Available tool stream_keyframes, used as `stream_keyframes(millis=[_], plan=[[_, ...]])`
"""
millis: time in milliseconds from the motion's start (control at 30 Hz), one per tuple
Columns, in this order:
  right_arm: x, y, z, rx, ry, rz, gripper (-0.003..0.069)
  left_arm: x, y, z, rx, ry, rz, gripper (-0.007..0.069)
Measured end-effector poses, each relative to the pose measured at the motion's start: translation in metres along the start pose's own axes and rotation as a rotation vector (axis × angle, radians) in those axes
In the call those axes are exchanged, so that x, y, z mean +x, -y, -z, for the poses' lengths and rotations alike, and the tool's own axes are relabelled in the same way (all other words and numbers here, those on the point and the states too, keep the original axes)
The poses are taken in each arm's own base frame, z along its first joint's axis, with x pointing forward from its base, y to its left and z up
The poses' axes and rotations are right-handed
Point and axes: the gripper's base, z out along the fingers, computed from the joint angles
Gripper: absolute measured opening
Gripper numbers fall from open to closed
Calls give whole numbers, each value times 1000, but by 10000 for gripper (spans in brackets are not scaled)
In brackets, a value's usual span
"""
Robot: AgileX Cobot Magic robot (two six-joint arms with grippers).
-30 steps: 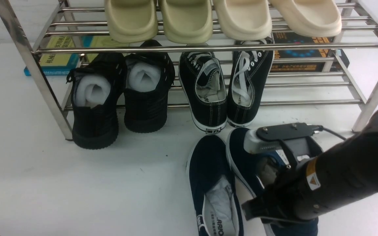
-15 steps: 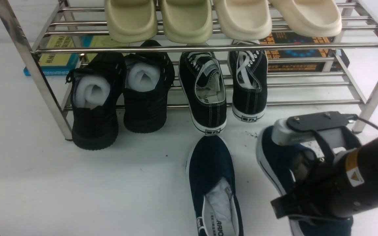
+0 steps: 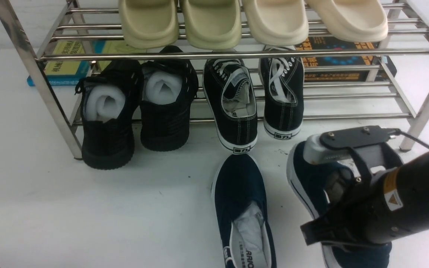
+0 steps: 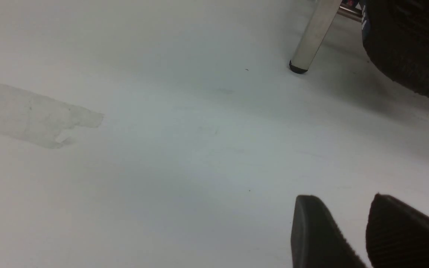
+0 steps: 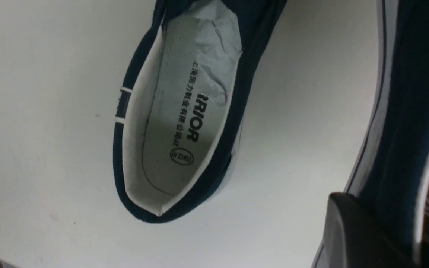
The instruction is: Take the shoes off the shelf with your hand on the white table.
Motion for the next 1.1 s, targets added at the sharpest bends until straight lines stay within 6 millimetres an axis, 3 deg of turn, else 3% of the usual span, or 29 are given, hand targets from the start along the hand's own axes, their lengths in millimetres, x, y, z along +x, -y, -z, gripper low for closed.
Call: stream_keyframes(millis=[600, 1100], plan=[[-7, -2, -67, 44, -88, -32, 59, 0, 0, 0, 0, 0, 0, 242], [-12, -6, -73, -10, -44, -84, 73, 0, 0, 0, 0, 0, 0, 242]])
